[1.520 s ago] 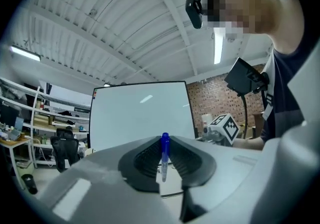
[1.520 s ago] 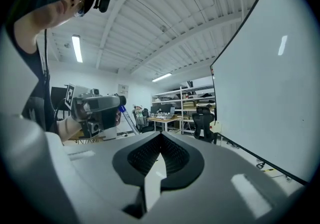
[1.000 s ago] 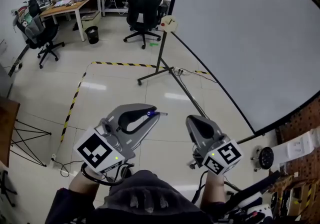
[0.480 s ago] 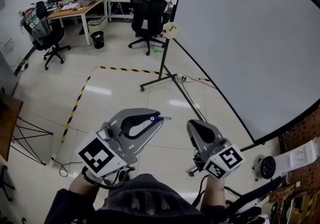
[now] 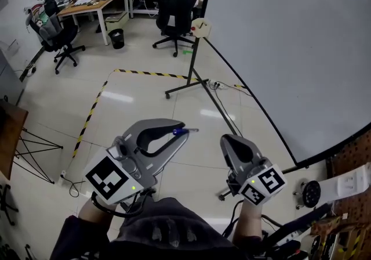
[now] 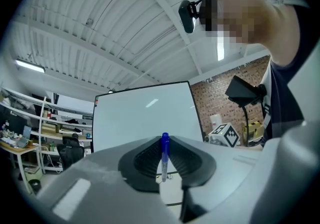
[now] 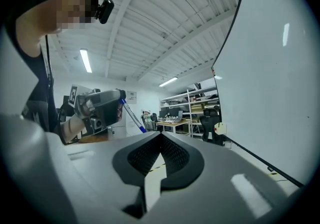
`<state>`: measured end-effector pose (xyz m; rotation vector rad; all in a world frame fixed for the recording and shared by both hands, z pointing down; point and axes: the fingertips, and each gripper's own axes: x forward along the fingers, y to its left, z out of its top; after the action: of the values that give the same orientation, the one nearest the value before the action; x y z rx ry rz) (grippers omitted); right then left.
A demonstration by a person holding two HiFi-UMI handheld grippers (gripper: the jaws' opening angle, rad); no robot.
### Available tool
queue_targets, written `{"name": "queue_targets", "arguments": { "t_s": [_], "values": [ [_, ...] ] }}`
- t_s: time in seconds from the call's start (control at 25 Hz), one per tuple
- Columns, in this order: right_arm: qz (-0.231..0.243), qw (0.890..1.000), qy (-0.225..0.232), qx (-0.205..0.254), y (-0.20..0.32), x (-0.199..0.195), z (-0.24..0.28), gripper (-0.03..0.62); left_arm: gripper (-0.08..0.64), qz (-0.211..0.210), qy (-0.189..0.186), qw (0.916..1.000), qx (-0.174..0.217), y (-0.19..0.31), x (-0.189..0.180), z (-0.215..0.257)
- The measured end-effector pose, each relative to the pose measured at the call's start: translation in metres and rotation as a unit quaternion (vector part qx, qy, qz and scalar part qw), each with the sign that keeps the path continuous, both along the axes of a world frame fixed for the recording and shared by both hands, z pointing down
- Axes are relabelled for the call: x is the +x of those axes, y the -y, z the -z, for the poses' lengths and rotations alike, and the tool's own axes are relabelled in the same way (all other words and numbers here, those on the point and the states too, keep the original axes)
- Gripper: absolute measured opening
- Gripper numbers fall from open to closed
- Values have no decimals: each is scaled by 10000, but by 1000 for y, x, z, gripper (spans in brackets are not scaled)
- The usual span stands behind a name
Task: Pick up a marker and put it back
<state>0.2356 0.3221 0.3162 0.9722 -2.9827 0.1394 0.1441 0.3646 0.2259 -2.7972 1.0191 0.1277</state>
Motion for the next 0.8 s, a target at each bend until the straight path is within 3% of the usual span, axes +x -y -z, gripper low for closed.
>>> {"name": "queue_targets", "arguments": {
  "t_s": [0.36,0.56,0.8],
  "values": [
    [-58,9998,-208,-38,46,-19,-8,0,51,33,-230,9997,107,52,-32,0],
    [-264,9988,-396,-72,105,-41,-8,0,51,-36,-430,9991,57,115,-67,-5],
    [-331,9983,-471,11,188,-96,5,0,51,-182,-470,9987,118,201,-120,6]
  ]
}}
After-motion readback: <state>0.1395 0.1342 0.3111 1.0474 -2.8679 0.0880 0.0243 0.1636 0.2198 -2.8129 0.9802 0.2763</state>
